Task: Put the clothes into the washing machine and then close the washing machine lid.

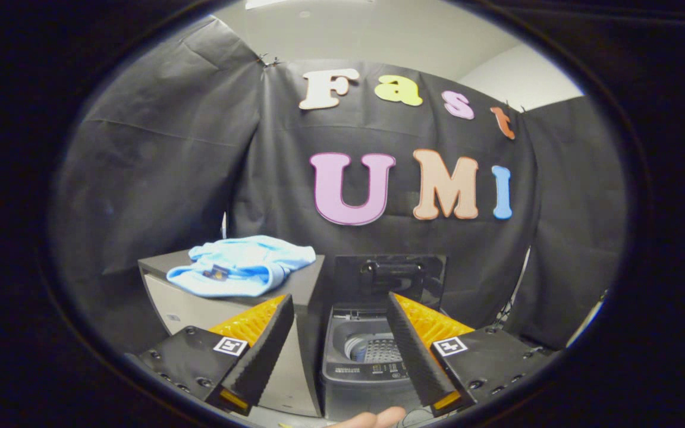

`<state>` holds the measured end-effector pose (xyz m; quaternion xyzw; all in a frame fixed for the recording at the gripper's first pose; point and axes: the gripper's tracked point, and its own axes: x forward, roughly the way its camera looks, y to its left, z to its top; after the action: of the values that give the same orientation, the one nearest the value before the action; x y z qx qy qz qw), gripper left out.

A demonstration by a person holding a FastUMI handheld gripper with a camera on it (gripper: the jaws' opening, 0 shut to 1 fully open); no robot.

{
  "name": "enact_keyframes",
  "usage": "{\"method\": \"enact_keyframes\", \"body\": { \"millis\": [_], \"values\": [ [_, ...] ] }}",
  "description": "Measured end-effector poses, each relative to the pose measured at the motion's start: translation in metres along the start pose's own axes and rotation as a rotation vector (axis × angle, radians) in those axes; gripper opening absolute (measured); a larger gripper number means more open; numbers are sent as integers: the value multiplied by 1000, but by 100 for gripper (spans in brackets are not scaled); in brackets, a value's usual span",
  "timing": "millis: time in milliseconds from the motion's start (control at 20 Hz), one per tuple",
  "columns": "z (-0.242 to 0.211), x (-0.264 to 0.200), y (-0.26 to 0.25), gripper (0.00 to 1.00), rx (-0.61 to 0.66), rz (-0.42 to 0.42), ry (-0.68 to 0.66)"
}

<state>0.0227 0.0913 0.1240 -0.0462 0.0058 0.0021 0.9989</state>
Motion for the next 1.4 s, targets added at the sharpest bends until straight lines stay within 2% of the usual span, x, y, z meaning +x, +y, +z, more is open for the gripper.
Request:
{"method": "enact_keyframes", "body": {
  "millis": [50, 250, 350, 600, 900, 1050, 1150, 1200, 1400],
  "values": [
    [18, 8, 16, 97, 14, 23, -16],
    [36, 44, 52, 97, 35, 35, 65],
    [50, 77, 76, 97, 49, 49, 63],
    [49, 157, 127, 97, 62, 59, 184],
    [11, 221, 170, 97, 72, 52, 371],
    [-27, 241, 185, 97, 32, 24, 539],
    [-73, 242, 191, 97, -16, -12, 723],
    [-67, 257, 189, 97, -23, -50, 644],
    [-69, 266, 192, 97, -27, -76, 618]
  ]
}}
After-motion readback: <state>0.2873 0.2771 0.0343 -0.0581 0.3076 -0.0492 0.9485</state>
